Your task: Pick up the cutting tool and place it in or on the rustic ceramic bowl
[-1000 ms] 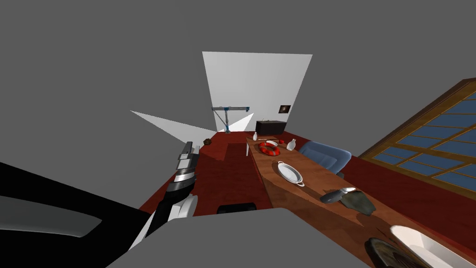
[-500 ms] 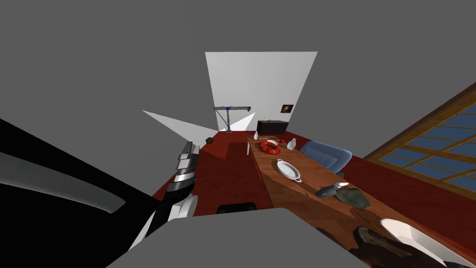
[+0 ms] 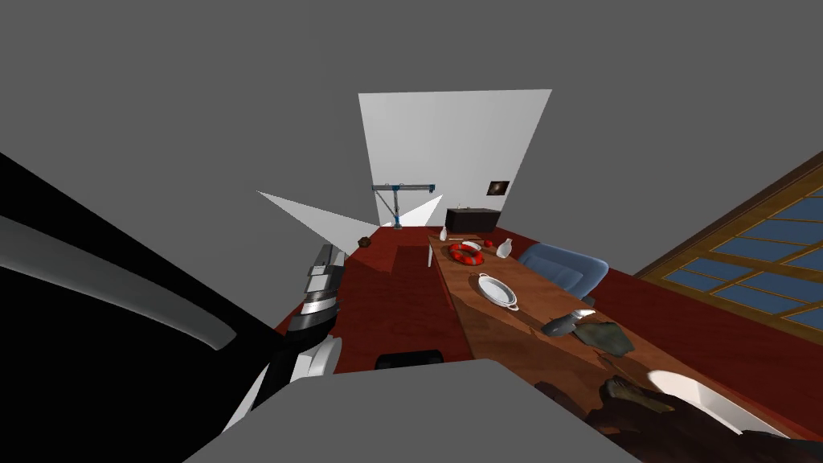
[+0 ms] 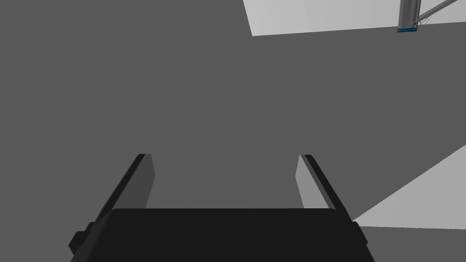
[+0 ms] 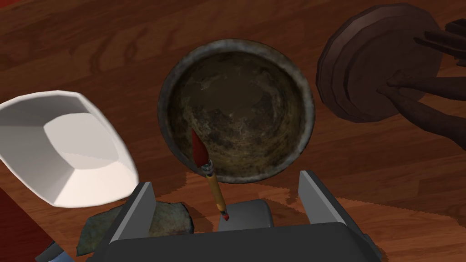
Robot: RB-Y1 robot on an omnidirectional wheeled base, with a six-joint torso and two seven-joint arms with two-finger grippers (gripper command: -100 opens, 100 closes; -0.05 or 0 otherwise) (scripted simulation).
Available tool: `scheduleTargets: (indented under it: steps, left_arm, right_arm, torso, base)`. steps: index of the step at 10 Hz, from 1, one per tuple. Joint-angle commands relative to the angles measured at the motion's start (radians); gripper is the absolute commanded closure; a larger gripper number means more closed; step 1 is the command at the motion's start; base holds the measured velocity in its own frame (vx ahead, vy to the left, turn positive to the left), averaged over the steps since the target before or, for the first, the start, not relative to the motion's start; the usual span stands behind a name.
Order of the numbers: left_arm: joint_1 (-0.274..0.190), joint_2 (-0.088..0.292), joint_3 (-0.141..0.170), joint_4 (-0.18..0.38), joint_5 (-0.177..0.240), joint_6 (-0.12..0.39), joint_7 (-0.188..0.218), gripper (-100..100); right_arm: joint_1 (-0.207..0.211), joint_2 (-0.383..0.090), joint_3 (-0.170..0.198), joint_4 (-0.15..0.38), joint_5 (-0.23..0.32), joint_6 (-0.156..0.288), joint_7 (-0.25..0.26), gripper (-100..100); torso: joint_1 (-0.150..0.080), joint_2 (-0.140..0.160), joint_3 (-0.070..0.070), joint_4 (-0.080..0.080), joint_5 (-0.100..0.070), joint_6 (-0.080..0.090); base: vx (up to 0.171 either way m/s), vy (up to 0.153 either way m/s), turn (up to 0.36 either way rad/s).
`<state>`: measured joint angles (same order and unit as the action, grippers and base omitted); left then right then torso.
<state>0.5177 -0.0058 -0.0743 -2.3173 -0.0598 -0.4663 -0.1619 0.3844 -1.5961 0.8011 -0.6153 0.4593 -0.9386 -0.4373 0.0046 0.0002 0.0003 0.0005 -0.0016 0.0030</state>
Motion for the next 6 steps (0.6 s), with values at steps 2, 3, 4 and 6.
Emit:
scheduleTargets:
  steps: [2,3,4,6]
  left_arm:
    - [0.0,0.0,0.0,0.0,0.0,0.0,0.0,0]
    - [0.0,0.0,0.0,0.0,0.0,0.0,0.0,0]
    - [0.0,0.0,0.0,0.0,0.0,0.0,0.0,0]
    - [0.0,0.0,0.0,0.0,0.0,0.0,0.0,0]
  right_arm:
    - [0.0,0.0,0.0,0.001,0.0,0.0,0.001,0]
    - [0.0,0.0,0.0,0.0,0.0,0.0,0.0,0]
    - [0.0,0.0,0.0,0.001,0.0,0.0,0.001,0]
    - [0.0,0.0,0.0,0.001,0.0,0.0,0.001,0]
  torso:
    - [-0.001,-0.002,-0.001,-0.001,0.0,0.0]
    - [-0.001,-0.003,-0.002,-0.001,0.0,0.0]
    - [-0.001,-0.004,-0.002,-0.001,0.0,0.0]
    - [-0.001,-0.004,-0.003,-0.001,0.0,0.0]
  base:
    - [-0.004,0.001,-0.002]
    - [0.0,0.0,0.0]
    - [0.0,0.0,0.0]
    - [0.0,0.0,0.0]
